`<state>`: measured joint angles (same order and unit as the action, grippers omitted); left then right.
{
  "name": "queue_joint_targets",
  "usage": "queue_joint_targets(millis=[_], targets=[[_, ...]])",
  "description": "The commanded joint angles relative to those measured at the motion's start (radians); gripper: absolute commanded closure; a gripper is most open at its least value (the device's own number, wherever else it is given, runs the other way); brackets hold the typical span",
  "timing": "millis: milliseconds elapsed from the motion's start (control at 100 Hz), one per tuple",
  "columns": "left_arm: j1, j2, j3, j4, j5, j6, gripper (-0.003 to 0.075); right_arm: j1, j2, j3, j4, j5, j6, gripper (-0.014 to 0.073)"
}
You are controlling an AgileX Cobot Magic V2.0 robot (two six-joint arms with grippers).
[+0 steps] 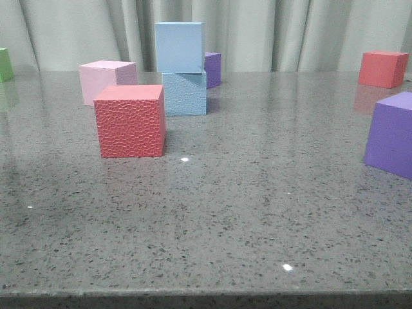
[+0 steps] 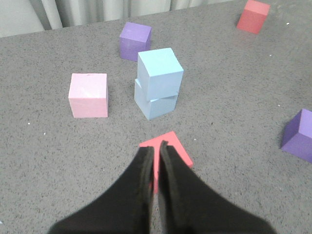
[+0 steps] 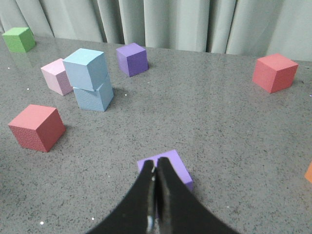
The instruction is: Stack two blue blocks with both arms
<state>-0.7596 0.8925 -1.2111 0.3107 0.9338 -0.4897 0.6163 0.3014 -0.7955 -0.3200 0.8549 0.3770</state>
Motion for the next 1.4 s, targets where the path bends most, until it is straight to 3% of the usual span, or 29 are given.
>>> queue_joint_targets(millis=[0, 230, 450, 1150, 1260, 1390], targets=[[-0.006, -0.111, 0.082, 0.014, -0.146, -0.014, 0.0738, -0.002, -0.044, 0.019, -0.048, -0.083, 0.001, 0.0700], [-0.006, -0.359, 0.397, 0.003, -0.329, -0.014, 0.0738, -0.002, -0.173, 0.127, -0.069, -0.166, 0.001, 0.0700], [-0.006, -0.512, 0.562, -0.050, -0.393, -0.014, 0.0738, -0.002, -0.204, 0.173, -0.097, -0.227, 0.001, 0.0700], [-0.006, -0.545, 0.581, -0.048, -0.383, -0.014, 0.0739, -0.002, -0.204, 0.188, -0.095, -0.227, 0.001, 0.0700], [-0.006, -0.545, 0.587, 0.132, -0.331, -0.005, 0.0738, -0.002, -0.204, 0.188, -0.095, -0.227, 0.001, 0.0700], [0.024, -0.556, 0.631, 0.092, -0.340, -0.005, 0.0739, -0.002, -0.204, 0.188, -0.095, -0.227, 0.001, 0.0700]])
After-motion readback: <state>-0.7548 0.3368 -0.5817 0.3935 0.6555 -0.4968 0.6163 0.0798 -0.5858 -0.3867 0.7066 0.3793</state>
